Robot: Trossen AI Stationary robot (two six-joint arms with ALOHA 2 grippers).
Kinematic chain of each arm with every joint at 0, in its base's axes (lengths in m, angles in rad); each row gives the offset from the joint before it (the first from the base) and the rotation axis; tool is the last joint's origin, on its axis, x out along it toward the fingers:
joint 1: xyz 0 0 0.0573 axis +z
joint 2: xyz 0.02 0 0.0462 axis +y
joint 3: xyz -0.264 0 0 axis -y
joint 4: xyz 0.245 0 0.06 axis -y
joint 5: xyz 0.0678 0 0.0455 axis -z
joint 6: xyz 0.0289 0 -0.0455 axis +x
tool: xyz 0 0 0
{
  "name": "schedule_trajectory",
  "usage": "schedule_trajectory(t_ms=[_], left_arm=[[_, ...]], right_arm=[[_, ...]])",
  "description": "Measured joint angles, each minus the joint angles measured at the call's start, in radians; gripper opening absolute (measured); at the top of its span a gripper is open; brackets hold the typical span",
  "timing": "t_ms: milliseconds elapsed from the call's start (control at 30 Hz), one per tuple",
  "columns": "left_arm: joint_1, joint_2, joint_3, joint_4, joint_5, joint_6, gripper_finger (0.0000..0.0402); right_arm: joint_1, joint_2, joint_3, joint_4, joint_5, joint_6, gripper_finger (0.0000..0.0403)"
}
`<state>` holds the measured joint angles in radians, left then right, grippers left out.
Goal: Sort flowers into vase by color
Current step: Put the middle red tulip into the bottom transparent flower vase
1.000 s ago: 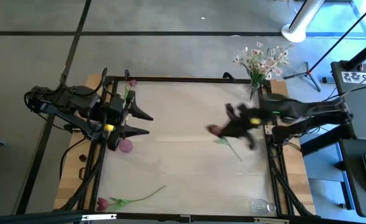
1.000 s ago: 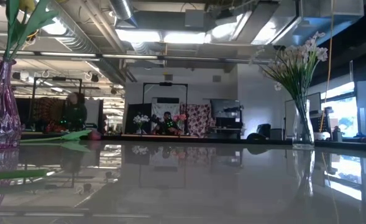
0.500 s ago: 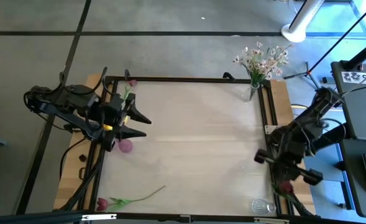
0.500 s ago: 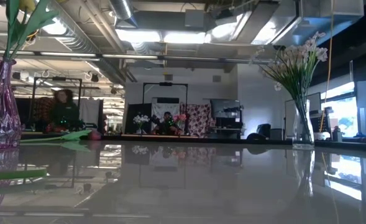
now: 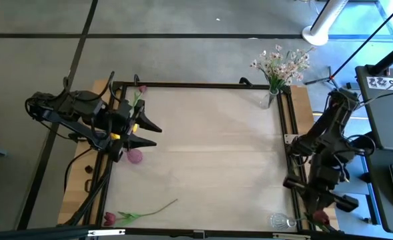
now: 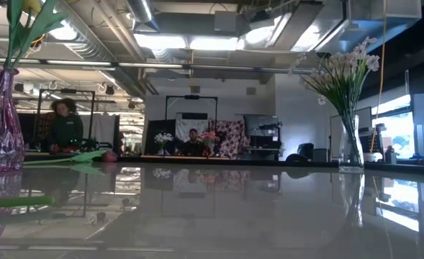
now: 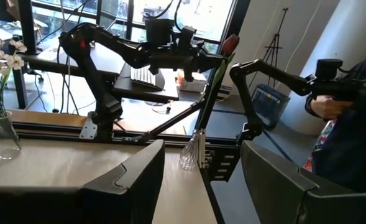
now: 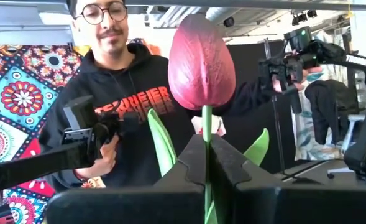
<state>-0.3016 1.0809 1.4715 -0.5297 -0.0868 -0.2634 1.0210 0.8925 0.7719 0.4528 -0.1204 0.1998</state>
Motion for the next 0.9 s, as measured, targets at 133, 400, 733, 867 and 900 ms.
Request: schedule_trajectory(t_ms=[133, 400, 733, 867, 900], left_arm=[[0.0, 0.0, 0.0, 0.004, 0.0, 0.0, 0.0208], [0.0, -0.001, 0.0, 0.007, 0.0, 0.0, 0.0208], [0.0, -0.002, 0.0, 0.007, 0.0, 0.0, 0.0208], [0.0, -0.012, 0.0, 0.009, 0.0, 0.0, 0.0208], [0.0, -0.015, 0.0, 0.01, 0.0, 0.0, 0.0208]], right_arm=[[0.039, 0.0, 0.0, -0.009, 0.053, -0.045, 0.0001], [0.088, 0.016, -0.037, -0.016, 0.101, -0.095, 0.0001], [0.132, -0.012, -0.153, 0.024, 0.215, 0.021, 0.0033], [0.132, -0.014, -0.159, 0.015, 0.212, 0.085, 0.005], [0.132, -0.014, -0.159, 0.016, 0.204, 0.105, 0.0057]])
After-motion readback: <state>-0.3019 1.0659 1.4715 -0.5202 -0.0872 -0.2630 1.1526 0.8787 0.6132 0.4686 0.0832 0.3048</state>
